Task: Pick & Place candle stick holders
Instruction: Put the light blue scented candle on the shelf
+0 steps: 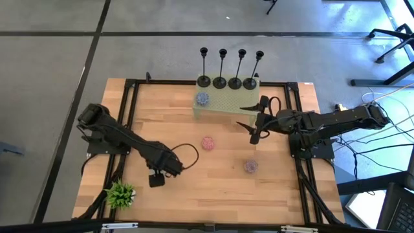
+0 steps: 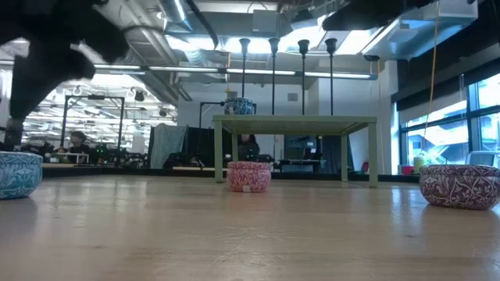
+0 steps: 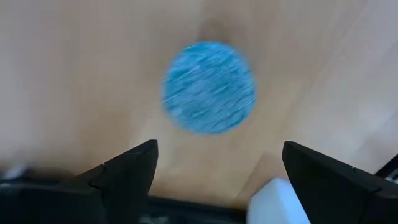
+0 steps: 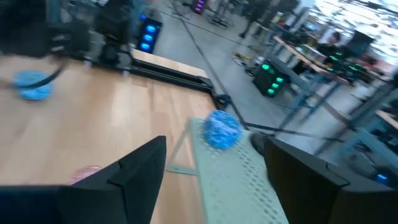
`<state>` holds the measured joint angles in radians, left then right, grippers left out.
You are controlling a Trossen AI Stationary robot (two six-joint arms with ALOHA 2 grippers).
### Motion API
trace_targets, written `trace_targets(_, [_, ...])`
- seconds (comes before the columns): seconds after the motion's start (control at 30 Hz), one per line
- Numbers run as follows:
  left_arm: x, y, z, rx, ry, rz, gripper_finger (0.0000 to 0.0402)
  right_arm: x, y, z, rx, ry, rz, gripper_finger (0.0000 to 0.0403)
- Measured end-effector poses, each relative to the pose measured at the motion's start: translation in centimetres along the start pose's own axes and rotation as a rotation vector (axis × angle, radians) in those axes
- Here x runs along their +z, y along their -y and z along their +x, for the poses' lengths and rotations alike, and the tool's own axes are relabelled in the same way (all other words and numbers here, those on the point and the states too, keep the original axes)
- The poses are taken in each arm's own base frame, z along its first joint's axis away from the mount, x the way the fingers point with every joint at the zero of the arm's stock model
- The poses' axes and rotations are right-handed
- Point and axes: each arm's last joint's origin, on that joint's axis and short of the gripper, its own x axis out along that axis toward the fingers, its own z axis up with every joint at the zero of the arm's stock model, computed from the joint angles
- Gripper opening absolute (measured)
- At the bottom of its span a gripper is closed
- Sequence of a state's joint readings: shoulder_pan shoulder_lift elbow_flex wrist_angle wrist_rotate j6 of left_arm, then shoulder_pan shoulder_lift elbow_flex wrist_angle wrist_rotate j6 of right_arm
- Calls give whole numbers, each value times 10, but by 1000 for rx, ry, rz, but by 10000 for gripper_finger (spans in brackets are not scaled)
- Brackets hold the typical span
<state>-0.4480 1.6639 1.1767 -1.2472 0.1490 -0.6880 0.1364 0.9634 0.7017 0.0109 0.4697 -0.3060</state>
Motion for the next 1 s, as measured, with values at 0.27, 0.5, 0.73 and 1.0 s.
trace_targets(0.27, [-45,-26,-23,-48,152,-5,342,0,-2,0,57,10,31,273])
trace_targets(0.5, [-42,-27,3,-266,347,-135,342,0,-2,0,55,6,64,273])
trace_targets(0.73, [-38,-30,36,-183,295,-68,342,-1,-2,0,57,-1,90,273])
trace_targets(1.0, [-30,-28,48,-120,295,-73,342,-2,-2,0,61,-14,87,273])
